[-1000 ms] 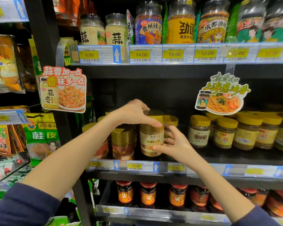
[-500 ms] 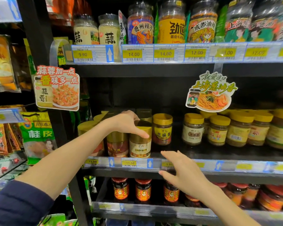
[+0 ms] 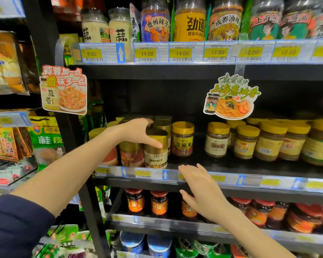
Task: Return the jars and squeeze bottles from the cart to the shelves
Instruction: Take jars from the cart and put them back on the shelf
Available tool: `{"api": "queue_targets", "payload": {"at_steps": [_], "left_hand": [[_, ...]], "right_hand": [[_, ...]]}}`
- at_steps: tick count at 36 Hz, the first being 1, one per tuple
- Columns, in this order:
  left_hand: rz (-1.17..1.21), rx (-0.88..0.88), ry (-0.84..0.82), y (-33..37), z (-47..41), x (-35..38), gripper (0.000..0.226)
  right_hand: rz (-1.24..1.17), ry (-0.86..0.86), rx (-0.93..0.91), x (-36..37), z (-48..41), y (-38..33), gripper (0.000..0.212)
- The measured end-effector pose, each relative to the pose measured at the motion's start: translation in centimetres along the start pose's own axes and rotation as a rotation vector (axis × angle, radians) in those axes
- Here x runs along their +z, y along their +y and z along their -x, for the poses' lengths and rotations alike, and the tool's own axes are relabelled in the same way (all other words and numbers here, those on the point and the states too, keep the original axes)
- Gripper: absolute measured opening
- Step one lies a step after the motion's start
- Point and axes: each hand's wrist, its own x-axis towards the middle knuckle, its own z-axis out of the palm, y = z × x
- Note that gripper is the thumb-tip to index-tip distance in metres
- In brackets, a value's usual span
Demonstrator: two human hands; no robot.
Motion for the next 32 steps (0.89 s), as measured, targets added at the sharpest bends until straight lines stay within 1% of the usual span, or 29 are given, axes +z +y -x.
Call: {"api": "queue_targets", "payload": {"at_steps": [2,4,6,8,10,12,15,18,21,24,26,28,30,32], "left_hand": [[-0.001,0.029,0.055,0.1,1.1,-0.4,0.096],[0.043,0.081,0.128,0.0,2.5,-0.6,0.088],[0.095,0.143,0.167,-0.5,4.5,-0.4,0.081],[0.104,0.197,0.152,-1.2,6.6,0.2,0.079],[0.1,0.243,0.094,-2.1,8.7,1.1,0.078],[0.076,0.244,0.036,-3.2,10.8,2.1,0.075],[-0.015,0.206,-0.022,-5.5,13.8,3.3,0.072],[-0.056,0.169,-0.077,-8.2,16.7,3.8,0.071],[-0.061,0.121,-0.11,-11.6,19.9,3.7,0.072],[-0.042,0.089,-0.152,-15.5,23.8,3.1,0.071],[-0.04,0.053,-0.18,-18.5,26.6,2.7,0.07],[-0.046,0.015,-0.187,-21.8,29.6,2.5,0.069],[-0.042,-0.035,-0.187,-24.8,32.6,2.3,0.069],[-0.033,-0.118,-0.181,-27.7,35.6,2.1,0.067]], "right_hand": [[-0.017,0.003,-0.01,0.2,0.0,0.2,0.067],[-0.05,-0.006,-0.02,0.4,0.0,0.4,0.067],[-0.095,-0.019,-0.028,0.4,0.1,0.6,0.067],[-0.141,-0.033,-0.033,0.1,0.1,0.6,0.066],[-0.172,-0.041,-0.041,-0.2,0.0,0.5,0.067],[-0.194,-0.062,-0.036,-0.5,0.0,0.3,0.068],[-0.177,-0.11,-0.014,-0.8,-0.2,0.1,0.071],[-0.202,-0.17,0.03,-1.7,-0.5,-0.3,0.074],[-0.208,-0.239,0.099,-2.8,-0.8,-1.4,0.076],[-0.194,-0.265,0.166,-3.2,-0.5,-2.9,0.079],[-0.206,-0.232,0.177,-3.1,-0.1,-4.7,0.08],[-0.242,-0.226,0.187,-2.5,0.0,-7.5,0.089],[-0.321,-0.269,0.152,-1.5,-0.1,-10.5,0.104],[-0.418,-0.33,0.111,-1.0,-1.0,-14.5,0.109]]}}
